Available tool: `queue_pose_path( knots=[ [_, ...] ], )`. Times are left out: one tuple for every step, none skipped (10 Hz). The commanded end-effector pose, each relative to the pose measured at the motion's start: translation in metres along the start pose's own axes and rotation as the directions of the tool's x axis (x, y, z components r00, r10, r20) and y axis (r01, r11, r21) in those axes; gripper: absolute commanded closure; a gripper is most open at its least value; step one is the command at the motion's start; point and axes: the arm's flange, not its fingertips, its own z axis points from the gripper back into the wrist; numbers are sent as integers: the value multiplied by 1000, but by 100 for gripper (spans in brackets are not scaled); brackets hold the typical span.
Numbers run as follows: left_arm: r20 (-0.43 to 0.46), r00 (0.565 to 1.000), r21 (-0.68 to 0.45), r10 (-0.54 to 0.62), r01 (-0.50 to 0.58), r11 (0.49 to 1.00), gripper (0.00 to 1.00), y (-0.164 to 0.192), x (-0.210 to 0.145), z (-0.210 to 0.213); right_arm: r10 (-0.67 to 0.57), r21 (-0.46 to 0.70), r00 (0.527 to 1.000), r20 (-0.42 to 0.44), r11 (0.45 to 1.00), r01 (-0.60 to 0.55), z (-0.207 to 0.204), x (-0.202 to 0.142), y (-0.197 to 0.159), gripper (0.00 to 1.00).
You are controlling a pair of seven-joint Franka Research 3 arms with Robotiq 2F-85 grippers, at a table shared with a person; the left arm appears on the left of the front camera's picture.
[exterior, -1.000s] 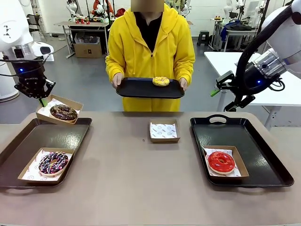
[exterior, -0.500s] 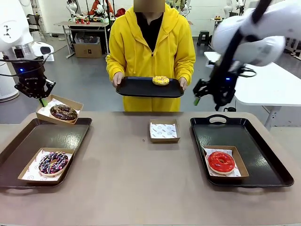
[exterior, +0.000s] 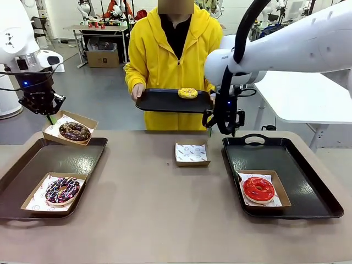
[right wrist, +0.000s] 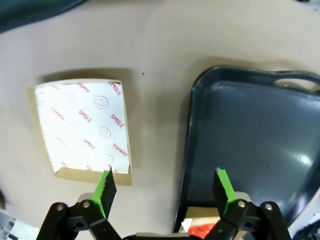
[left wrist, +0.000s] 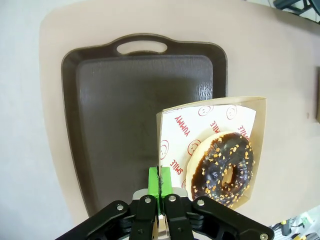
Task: Individually package the donuts and arrange them on the tray.
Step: Place the picked Paper togo box on the Handle tray while simultaneously picking up another Paper togo box from the table with the other hand.
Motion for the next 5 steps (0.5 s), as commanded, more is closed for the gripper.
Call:
queue_pose_path(
  knots=[
    [29, 998, -36, -57, 58, 998, 99, 12, 4, -21, 12, -29, 1000, 4, 1000, -12, -5, 8, -1, 0],
    [29, 997, -50, -67, 68, 996, 99, 17, 7, -30, 37, -12, 999, 18, 999, -37, -14, 5, 1, 0],
    [15, 998, -59, -60, 60, 996, 99, 19, 10, -36, 54, -7, 998, 27, 999, -54, -20, 2, 2, 0],
    [0, 998, -65, -58, 58, 996, 99, 21, 11, -48, 82, 12, 996, 45, 997, -82, -30, -5, 4, 0],
    [-9, 998, -68, -62, 61, 996, 99, 22, 14, -55, 99, 21, 992, 76, 995, -100, -36, -9, 7, 0]
  ],
)
